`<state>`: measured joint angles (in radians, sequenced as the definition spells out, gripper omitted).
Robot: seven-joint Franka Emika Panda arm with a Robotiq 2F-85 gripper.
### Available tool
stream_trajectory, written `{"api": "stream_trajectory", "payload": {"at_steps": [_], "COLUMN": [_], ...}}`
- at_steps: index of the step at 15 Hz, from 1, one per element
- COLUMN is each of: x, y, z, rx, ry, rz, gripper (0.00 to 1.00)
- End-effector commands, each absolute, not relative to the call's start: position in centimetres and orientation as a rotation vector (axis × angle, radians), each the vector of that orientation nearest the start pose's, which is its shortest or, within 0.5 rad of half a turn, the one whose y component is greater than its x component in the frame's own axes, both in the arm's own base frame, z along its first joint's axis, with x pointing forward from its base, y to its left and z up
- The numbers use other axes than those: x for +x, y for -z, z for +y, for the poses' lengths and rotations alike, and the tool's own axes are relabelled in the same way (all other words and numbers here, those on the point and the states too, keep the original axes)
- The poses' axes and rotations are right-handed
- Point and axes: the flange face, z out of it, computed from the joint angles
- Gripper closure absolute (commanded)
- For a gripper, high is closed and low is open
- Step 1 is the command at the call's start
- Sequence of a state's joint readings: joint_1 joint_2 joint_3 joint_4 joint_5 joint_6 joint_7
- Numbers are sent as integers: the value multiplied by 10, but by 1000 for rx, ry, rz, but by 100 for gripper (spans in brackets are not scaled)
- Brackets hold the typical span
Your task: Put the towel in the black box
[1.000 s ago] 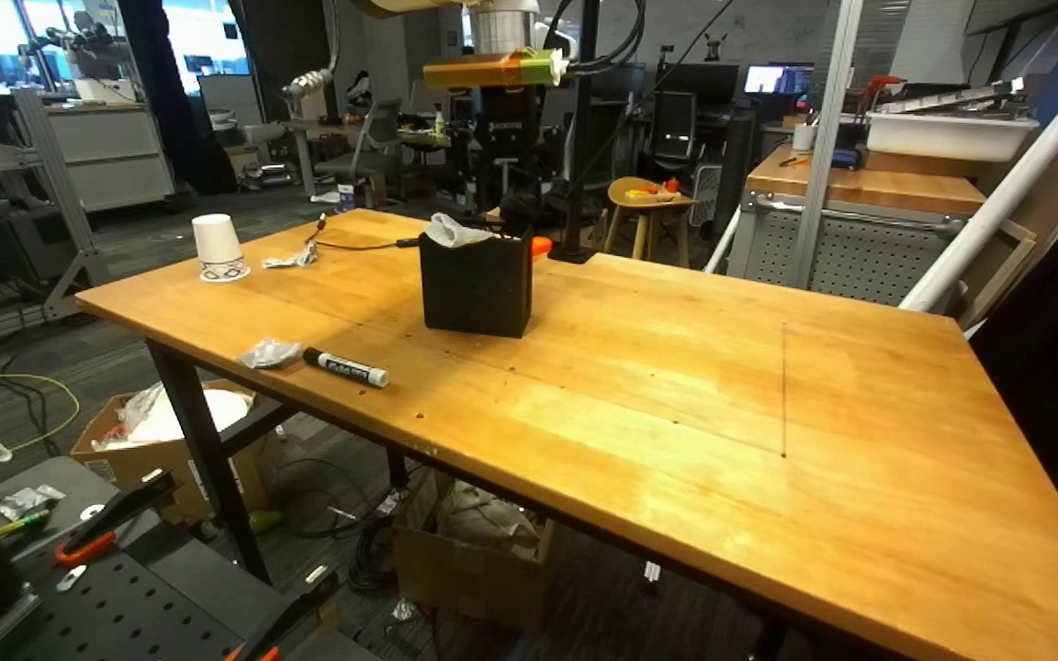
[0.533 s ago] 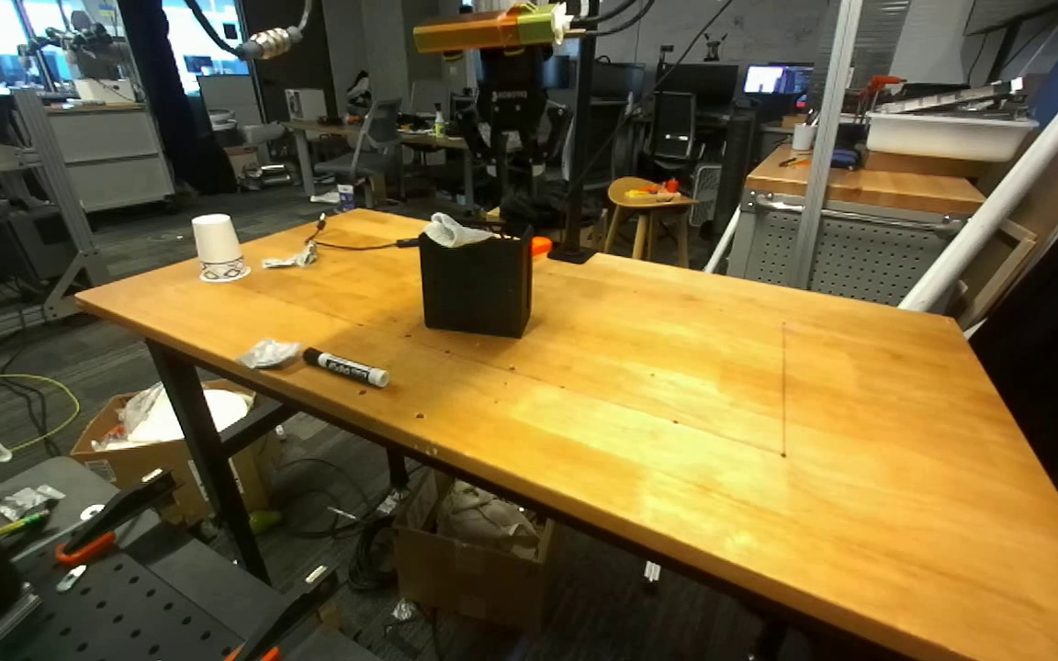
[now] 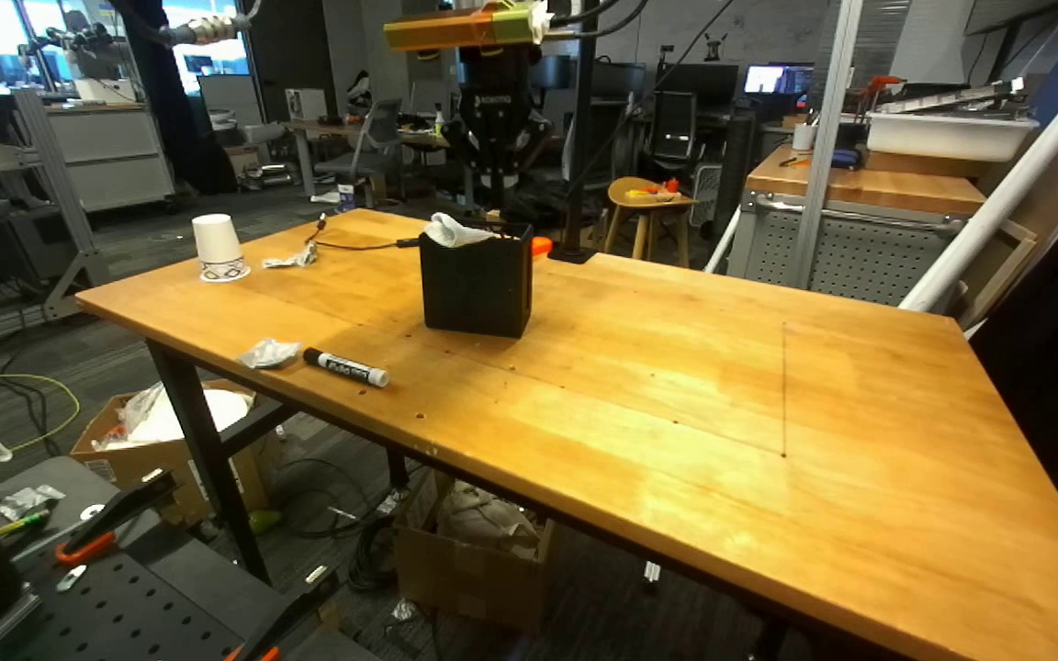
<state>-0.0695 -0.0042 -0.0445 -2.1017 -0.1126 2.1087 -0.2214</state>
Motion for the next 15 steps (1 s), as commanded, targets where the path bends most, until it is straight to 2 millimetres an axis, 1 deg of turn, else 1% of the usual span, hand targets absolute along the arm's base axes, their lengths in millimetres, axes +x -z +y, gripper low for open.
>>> {"api": "stream_trajectory", "payload": {"at_steps": [1,2,4,10,15], "x": [519,516,512,508,505], "y": [-417,-413,-403,-379,-370], "z": [-63,-62,-60,-52,-42], "rx": [-3215,-3210,-3201,-3137,-3094], "ry": [-17,-36,-61,-105,-112], "rz": [-233,-231,-229,-204,-186], "gripper": [98,97,98,98,98]}}
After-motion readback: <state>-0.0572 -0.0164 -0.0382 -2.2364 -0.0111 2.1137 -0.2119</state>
